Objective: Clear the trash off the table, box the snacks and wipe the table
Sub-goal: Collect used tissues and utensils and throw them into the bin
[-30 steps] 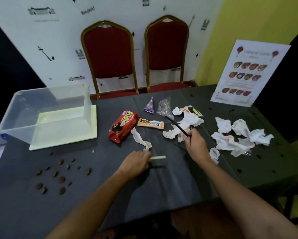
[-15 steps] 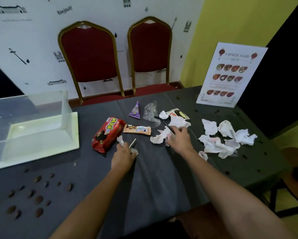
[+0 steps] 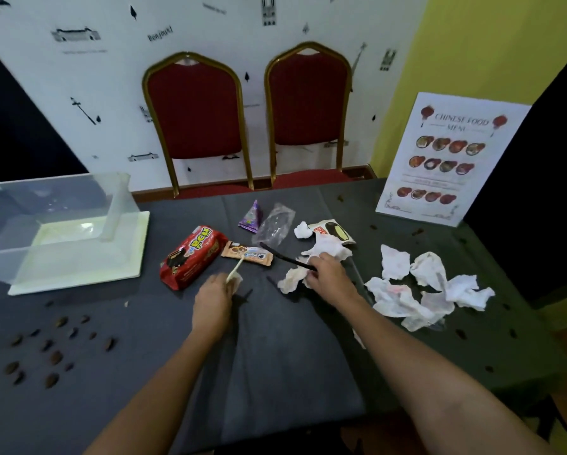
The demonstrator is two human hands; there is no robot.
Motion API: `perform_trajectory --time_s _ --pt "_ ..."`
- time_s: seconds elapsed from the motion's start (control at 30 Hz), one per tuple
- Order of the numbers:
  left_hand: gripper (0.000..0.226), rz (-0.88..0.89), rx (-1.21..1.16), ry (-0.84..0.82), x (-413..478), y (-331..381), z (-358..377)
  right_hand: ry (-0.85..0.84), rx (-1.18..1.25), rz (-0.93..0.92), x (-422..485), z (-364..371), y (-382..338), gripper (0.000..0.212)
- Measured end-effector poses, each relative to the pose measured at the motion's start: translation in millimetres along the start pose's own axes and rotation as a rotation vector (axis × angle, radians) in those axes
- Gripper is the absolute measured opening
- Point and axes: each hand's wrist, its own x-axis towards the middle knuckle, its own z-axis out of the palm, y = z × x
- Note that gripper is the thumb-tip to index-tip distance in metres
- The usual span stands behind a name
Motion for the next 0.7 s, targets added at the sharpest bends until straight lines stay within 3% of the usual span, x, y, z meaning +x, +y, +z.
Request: perform_trajectory --time_s 0.2,0.33,0.43,0.6,0.7 --pt "0.027 0.245 -0.112 0.107 13.9 74.8 7.2 0.316 0.243 0.05 -14.3 -55.4 35.0 0.009" --pt "0.031 0.423 -0.034 -0.059 26.2 126.4 31.3 0.463 0.319 0.209 -34.8 -87.1 76.1 0.019" --pt "0.025 0.428 0.035 -0.199 33.3 155.8 54.3 0.545 0.333 0.323 -55.2 -99.5 107.5 0.013" --pt "0.05 0.321 0.137 -0.297 50.0 179.5 85.5 0.433 0.363 0.428 -93.5 -99.0 137.7 0.01" --pt "0.043 0.337 0.183 -0.292 58.8 176.3 96.5 0.24 0.289 0.416 -105.5 -86.2 145.6 0.031"
